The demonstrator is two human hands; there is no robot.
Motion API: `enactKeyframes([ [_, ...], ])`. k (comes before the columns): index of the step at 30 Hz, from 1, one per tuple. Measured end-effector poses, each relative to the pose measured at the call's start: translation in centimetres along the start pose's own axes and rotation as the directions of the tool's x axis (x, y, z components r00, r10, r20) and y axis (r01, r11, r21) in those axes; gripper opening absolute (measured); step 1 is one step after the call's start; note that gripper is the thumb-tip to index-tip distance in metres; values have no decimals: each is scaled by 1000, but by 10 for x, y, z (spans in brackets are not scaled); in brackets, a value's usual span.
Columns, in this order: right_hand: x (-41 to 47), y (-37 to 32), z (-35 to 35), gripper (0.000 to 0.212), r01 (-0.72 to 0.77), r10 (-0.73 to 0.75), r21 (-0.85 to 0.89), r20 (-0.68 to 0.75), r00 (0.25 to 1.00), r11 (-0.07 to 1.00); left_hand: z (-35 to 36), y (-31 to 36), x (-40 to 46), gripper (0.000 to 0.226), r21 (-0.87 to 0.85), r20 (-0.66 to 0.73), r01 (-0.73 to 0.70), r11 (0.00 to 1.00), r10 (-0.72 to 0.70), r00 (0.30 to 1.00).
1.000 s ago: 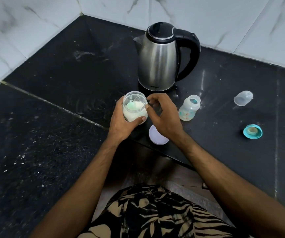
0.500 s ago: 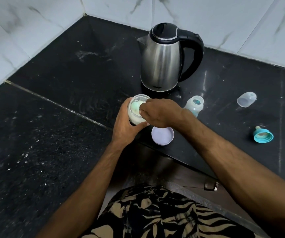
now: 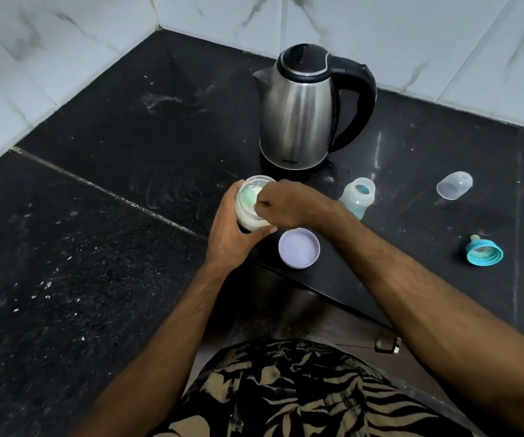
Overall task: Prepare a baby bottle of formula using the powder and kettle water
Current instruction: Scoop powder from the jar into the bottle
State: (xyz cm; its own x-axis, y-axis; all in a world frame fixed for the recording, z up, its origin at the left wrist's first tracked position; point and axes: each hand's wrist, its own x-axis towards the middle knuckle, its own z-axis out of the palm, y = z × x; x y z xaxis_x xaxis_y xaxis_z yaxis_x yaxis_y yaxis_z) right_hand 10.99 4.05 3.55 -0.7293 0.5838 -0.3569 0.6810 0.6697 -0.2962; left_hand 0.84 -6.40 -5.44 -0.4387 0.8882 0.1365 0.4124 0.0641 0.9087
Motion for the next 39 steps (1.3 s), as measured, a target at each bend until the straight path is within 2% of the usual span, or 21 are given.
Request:
enactKeyframes([
  [5,-5,0,4,22,24,-13,85,-137,990,996,0,0,0,96,-1,-1,2,1000,-2,1000],
  [13,-21,-7,7,25,-27,54,74,-384,922,997,3,1,-5,94,-32,-50,8,999,-9,999],
  [18,-19,-12,9,18,-55,80,69,-427,901,996,5,-1,-7,95,-26,-79,34,999,-36,996],
  [31,-13,-19,13,26,-71,47,-39,-438,898,997,7,1,-8,93,-52,-92,40,998,-45,995],
  [34,-11,-23,14,25,-68,76,33,-431,899,997,7,3,-8,92,-38,-87,47,998,-50,995],
  [39,-9,-22,17,17,-38,191,333,-441,877,942,6,1,-7,94,-15,-81,53,998,-54,995],
])
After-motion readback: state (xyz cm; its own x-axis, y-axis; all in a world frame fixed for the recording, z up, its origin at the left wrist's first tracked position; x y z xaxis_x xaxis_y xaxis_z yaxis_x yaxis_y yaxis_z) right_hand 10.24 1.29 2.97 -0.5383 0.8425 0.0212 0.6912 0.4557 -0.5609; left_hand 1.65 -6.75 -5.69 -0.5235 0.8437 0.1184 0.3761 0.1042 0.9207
